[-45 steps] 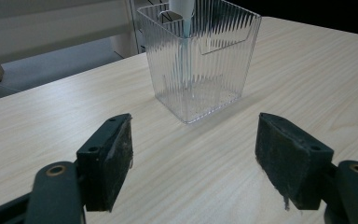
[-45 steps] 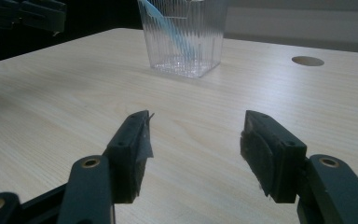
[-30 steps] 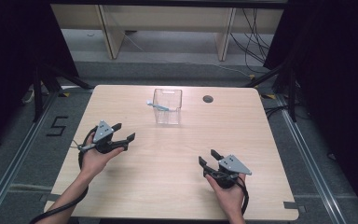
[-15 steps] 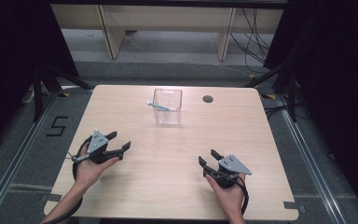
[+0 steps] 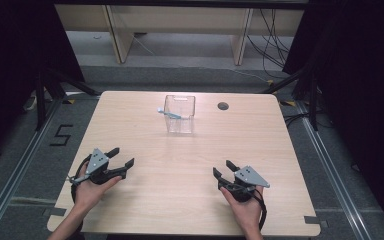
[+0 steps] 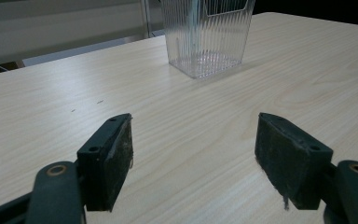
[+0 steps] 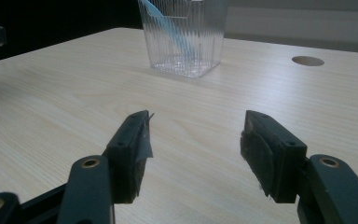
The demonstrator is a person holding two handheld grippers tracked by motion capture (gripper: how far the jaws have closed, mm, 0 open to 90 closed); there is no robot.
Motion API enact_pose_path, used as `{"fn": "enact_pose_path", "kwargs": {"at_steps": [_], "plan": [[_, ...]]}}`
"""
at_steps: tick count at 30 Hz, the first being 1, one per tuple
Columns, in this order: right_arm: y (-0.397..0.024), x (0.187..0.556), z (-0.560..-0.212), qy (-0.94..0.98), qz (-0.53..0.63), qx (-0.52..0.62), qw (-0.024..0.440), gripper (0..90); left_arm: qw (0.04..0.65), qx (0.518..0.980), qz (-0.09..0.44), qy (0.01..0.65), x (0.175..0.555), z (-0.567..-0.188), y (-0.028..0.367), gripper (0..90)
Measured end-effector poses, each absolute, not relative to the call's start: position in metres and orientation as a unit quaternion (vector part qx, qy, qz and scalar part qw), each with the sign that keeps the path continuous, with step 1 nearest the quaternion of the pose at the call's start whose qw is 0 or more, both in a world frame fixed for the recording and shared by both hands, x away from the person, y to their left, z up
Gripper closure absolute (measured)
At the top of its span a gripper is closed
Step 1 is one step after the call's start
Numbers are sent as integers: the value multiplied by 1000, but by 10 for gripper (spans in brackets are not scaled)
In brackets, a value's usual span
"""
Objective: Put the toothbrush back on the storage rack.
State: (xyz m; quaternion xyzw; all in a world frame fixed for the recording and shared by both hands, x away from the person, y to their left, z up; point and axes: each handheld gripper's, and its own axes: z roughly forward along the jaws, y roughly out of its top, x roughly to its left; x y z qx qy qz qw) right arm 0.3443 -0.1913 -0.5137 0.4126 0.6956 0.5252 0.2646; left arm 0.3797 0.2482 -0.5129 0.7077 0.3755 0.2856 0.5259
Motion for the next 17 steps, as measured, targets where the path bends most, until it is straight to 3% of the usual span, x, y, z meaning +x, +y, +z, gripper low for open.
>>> {"fn": "enact_pose_path", "kwargs": {"at_steps": [17], "plan": [[-190, 345, -512, 697, 530, 404, 264, 422, 531, 698, 290, 382, 366, -523, 253, 263]]}}
